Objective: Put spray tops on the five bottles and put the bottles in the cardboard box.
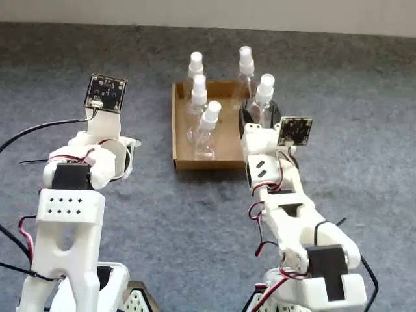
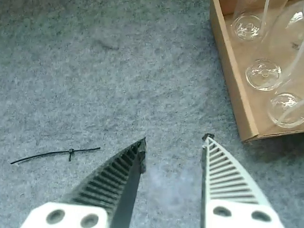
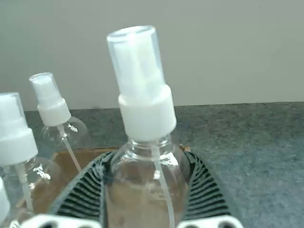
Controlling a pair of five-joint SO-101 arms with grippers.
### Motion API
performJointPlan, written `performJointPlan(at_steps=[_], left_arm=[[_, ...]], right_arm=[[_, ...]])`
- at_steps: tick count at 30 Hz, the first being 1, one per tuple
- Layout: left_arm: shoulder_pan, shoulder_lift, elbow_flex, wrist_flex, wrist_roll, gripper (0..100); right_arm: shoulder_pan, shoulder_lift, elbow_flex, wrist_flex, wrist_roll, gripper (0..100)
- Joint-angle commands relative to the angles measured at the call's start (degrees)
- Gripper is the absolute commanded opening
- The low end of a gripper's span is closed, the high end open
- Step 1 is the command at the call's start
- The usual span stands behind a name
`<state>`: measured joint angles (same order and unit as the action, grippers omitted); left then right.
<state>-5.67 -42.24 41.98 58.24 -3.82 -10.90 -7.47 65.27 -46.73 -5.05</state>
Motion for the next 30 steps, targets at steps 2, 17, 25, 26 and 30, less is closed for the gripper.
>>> performJointPlan(at_steps=[2,17,25,26,30], left_arm=[[-0.7,-0.7,-0.2,-0.7,0.2,19],[-0.7,-0.4,-0.1,-0.8,0.2,19],[-2.2,-0.4,-0.1,-1.0,0.2,19],[-2.3,-0.4,-0.1,-1.0,0.2,19],[-2.4,-0.4,-0.1,-1.0,0.2,19]], right_arm=[[-1.1,3.7,-6.5,-1.6,-0.2,0.4],[-1.2,18.1,-7.4,-19.1,4.2,0.4],[-1.2,18.3,-7.3,-19.1,4.2,0.8],[-1.2,18.2,-7.3,-19.1,4.2,1.2],[-1.3,18.2,-7.3,-19.1,4.2,9.2]])
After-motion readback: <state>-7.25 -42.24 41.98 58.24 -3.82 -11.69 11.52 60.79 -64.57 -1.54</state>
